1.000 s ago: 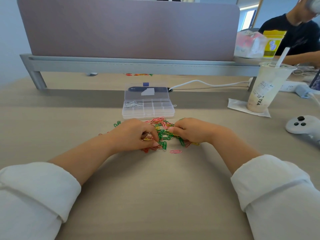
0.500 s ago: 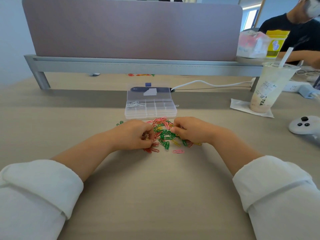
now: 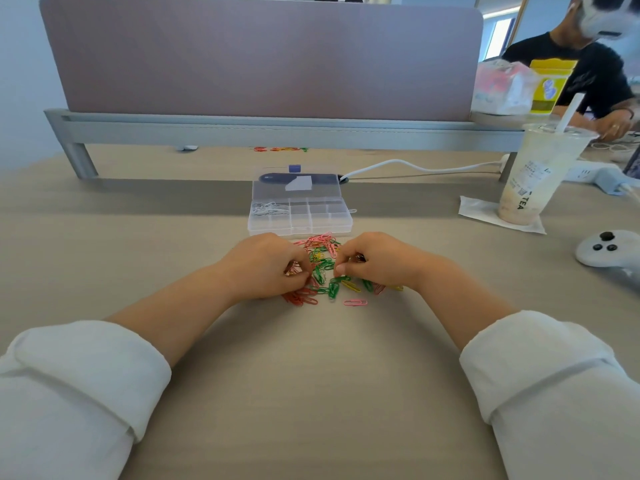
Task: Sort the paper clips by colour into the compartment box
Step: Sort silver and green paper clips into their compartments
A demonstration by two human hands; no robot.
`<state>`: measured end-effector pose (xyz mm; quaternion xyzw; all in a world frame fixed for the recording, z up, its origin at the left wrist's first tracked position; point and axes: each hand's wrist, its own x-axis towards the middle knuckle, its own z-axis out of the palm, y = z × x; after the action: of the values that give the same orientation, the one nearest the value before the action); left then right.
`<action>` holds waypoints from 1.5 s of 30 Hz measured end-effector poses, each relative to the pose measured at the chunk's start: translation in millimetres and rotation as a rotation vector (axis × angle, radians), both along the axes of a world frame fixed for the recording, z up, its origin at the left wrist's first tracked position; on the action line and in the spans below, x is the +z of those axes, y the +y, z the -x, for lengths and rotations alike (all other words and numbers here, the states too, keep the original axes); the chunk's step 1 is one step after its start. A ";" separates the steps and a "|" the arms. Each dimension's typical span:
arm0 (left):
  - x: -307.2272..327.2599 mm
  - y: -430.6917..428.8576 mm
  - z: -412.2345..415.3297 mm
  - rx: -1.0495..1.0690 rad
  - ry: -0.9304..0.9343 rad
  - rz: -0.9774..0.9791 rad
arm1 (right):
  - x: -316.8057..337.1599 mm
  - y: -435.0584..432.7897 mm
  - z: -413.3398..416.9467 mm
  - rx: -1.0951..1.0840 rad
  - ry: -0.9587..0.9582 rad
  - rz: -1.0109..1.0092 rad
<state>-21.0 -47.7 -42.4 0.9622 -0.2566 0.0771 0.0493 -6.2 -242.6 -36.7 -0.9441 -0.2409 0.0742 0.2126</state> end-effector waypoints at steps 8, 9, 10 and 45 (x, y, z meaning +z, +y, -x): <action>2.6 -7.6 1.9 -0.013 -0.045 0.027 | 2.5 -0.2 3.5 0.010 -0.019 0.019; 2.6 -8.7 1.2 -0.029 -0.038 0.013 | 2.9 0.1 3.9 0.009 -0.006 0.015; 2.3 -8.9 0.5 -0.040 -0.028 -0.010 | 3.2 -0.1 4.0 0.006 0.005 0.011; 11.8 2.1 -8.4 0.030 0.238 0.046 | 2.4 -0.7 5.3 -0.037 0.045 -0.029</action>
<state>-12.5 -45.6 -30.6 0.9668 -0.2327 -0.0311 0.1005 -11.5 -243.3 -34.2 -0.9434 -0.2194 0.0879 0.2329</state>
